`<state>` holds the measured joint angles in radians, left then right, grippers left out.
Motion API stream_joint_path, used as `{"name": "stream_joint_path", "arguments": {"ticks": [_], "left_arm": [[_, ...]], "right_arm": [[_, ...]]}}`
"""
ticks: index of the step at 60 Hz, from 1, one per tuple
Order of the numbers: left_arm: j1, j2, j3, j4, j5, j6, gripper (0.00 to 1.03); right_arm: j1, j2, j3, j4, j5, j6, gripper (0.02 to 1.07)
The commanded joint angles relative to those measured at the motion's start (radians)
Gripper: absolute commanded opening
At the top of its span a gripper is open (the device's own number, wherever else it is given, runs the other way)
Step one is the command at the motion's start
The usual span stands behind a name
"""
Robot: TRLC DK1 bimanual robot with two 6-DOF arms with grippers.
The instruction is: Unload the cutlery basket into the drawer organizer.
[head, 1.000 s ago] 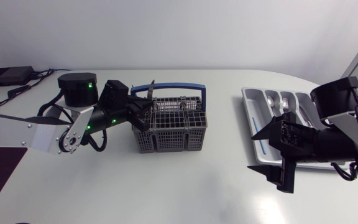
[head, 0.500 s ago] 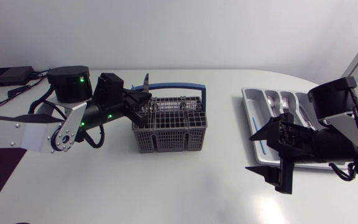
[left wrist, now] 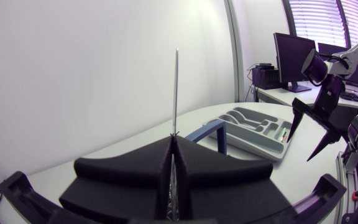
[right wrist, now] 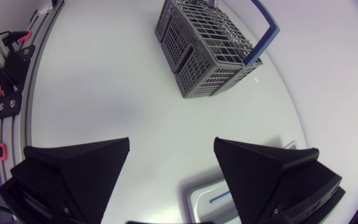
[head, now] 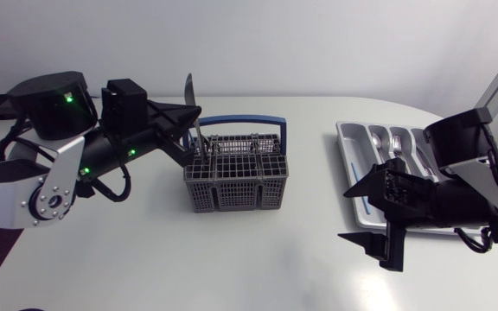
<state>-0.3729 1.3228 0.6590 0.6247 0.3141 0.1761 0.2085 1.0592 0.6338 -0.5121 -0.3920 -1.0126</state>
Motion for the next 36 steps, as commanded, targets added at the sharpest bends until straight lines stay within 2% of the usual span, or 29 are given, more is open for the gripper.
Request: {"name": "stream_joint_path", "arguments": {"ticks": [1, 26, 33, 36], "left_arm": [[-0.021, -0.065, -0.024, -0.002, -0.012, -0.012, 0.03], [-0.057, -0.204, -0.030, -0.086, -0.069, -0.009, 0.03], [-0.070, -0.229, 0.001, -0.158, -0.049, -0.038, 0.03], [-0.073, -0.235, 0.022, -0.198, -0.006, -0.069, 0.03]], "right_arm": [[0.022, -0.019, 0.012, 0.006, 0.002, 0.048, 1.00], [0.095, -0.070, 0.044, 0.092, 0.001, 0.186, 1.00], [0.132, -0.053, 0.073, 0.095, -0.022, 0.218, 1.00], [0.146, -0.033, 0.099, 0.086, -0.047, 0.230, 1.00]]}}
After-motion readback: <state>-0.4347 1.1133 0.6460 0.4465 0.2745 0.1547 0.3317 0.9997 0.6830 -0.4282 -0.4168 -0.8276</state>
